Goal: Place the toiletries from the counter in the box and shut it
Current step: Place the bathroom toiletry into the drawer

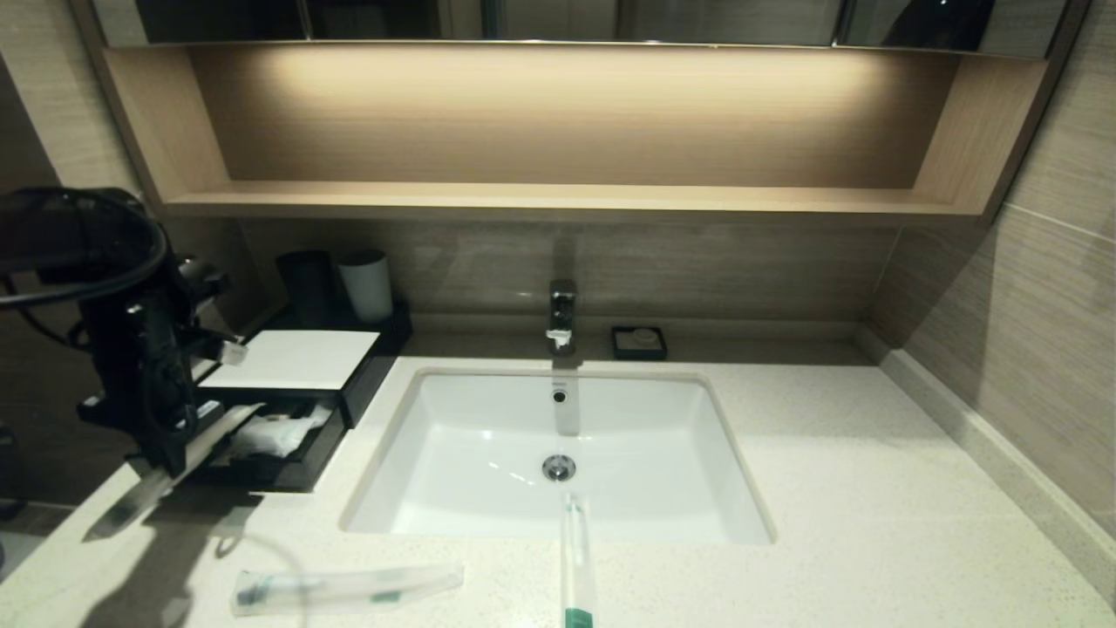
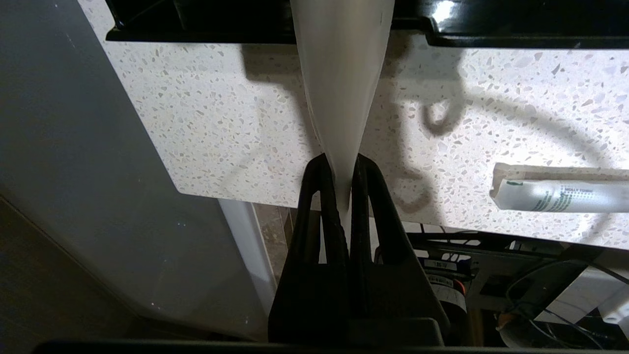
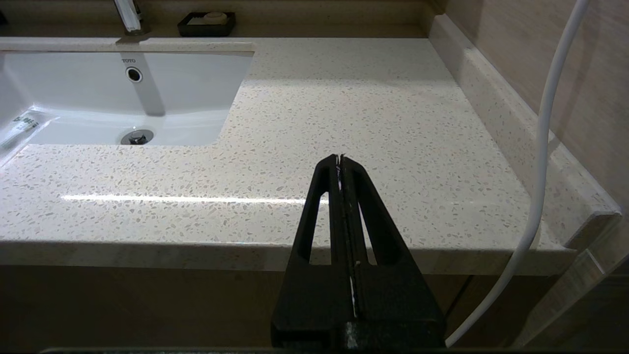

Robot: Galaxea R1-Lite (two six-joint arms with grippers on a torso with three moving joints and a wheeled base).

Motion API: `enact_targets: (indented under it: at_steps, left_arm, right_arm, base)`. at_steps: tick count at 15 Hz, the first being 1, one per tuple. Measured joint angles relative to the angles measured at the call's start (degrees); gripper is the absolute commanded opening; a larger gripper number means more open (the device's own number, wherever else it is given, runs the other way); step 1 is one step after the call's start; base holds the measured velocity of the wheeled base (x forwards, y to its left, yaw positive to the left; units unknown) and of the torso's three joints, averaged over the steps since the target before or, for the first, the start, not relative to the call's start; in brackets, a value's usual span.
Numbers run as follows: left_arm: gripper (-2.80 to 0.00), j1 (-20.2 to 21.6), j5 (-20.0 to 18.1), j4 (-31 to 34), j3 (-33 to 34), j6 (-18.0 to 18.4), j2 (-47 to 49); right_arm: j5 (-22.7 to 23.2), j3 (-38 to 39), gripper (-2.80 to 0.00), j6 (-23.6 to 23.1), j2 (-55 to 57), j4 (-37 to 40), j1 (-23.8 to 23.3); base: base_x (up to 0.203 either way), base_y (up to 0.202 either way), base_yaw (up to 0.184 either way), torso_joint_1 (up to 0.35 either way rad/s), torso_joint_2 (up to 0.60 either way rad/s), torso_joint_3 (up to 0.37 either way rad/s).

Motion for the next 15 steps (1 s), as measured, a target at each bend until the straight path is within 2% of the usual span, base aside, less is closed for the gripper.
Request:
enact_targets:
  at_steps: [15]
  left_arm:
    - [-2.8,-0.8,0.3,-5.6,0.0,-1.0,2.5]
  right_arm:
    - [0.0,0.0,-2.8,0.0,0.0,0.0,0.0]
  base:
    - [0.0,0.0,0.0,0.0,0.0,0.0]
